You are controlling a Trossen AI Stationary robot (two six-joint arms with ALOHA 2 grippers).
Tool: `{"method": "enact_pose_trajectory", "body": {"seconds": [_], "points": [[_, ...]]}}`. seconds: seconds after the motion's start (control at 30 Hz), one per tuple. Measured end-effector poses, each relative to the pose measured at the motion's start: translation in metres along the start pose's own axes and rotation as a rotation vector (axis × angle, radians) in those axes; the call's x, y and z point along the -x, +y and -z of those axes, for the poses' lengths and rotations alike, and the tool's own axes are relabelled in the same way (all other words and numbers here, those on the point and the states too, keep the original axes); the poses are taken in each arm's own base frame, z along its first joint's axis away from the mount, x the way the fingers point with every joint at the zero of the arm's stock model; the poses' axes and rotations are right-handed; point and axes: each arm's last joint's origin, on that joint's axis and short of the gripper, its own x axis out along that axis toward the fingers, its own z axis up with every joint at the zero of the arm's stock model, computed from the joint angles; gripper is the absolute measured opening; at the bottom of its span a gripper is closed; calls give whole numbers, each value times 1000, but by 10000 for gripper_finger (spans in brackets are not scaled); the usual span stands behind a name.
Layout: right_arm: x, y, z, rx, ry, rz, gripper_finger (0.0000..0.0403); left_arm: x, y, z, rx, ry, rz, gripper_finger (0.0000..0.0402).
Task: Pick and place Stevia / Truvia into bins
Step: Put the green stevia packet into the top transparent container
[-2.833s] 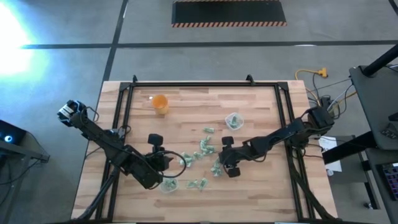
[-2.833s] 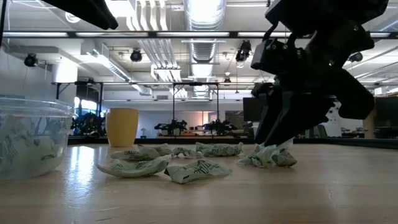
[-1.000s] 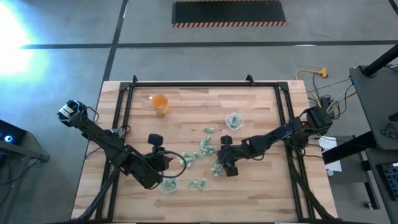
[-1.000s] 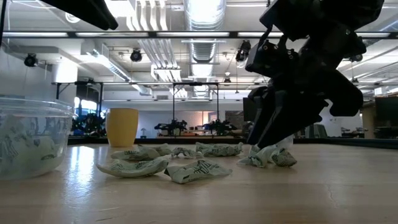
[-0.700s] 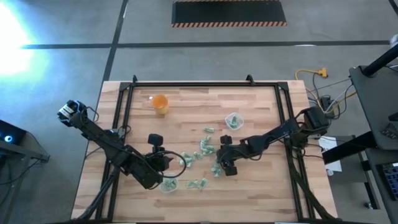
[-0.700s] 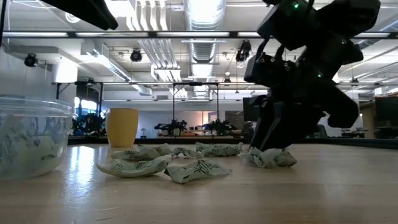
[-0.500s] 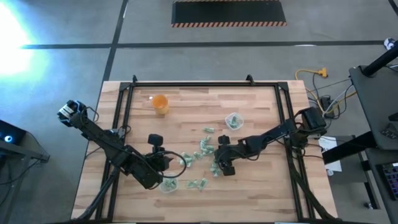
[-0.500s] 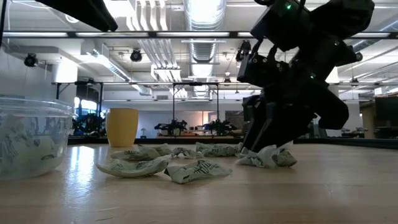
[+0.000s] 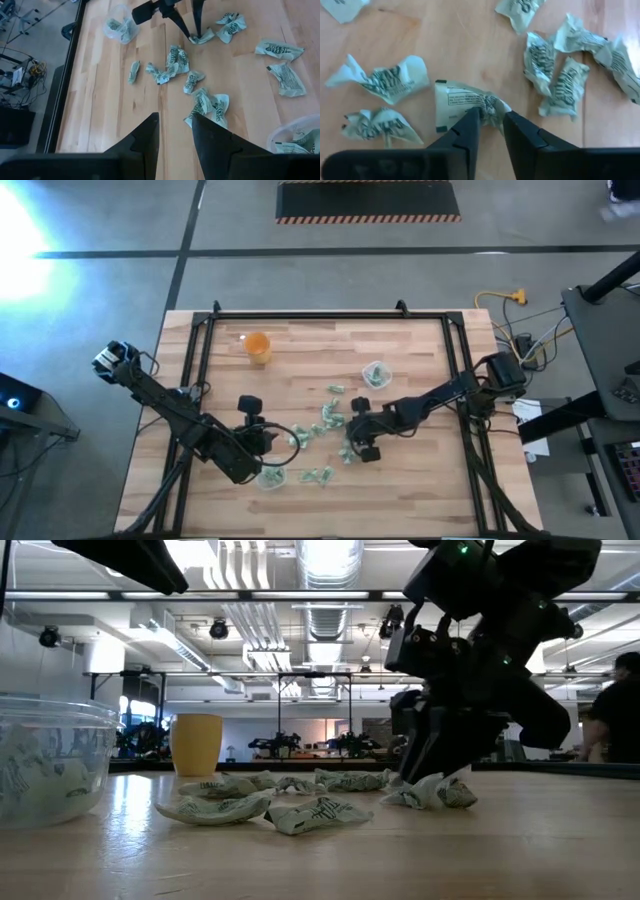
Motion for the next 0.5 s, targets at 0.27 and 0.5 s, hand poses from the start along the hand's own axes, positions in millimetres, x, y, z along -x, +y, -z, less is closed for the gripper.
{"method": "enact_pose_trajectory", "body": {"seconds": [0.27,0.5], "points": [[15,-2,-6,-1,-30,3,30,0,0,0,0,0,0,99],[20,-3,-7,20,-40,3,26,0,0,0,-2,0,1,99]]}}
